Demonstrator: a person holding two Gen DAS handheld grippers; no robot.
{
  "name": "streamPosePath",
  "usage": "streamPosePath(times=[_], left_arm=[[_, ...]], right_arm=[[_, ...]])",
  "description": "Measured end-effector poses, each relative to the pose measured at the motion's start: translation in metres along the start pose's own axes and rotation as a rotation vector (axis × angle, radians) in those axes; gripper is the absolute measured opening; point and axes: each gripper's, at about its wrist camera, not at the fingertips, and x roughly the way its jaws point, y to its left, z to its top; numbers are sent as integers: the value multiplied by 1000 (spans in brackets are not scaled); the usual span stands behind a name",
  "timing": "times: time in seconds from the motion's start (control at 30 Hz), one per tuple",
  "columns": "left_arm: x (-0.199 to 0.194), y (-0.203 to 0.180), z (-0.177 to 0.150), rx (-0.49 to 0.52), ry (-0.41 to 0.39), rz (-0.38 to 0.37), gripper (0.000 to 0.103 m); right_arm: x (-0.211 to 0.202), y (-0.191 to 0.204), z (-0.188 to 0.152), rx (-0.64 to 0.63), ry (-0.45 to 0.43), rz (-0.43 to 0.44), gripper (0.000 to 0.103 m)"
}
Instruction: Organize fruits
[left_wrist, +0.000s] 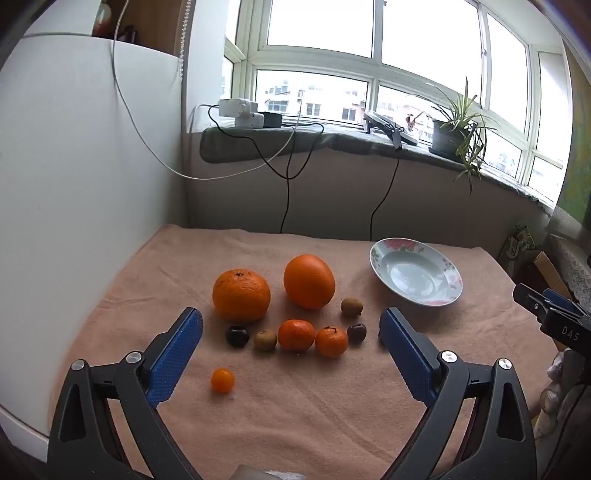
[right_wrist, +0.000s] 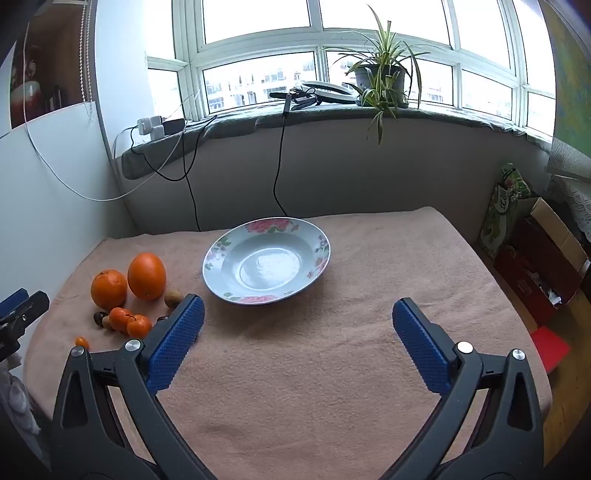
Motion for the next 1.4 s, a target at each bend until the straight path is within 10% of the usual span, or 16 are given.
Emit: streamPosePath(times=[1.4], left_arm=[[-1, 3, 0, -17, -5, -1, 97]], right_arm=[[3, 5, -2, -19, 21, -1, 103]])
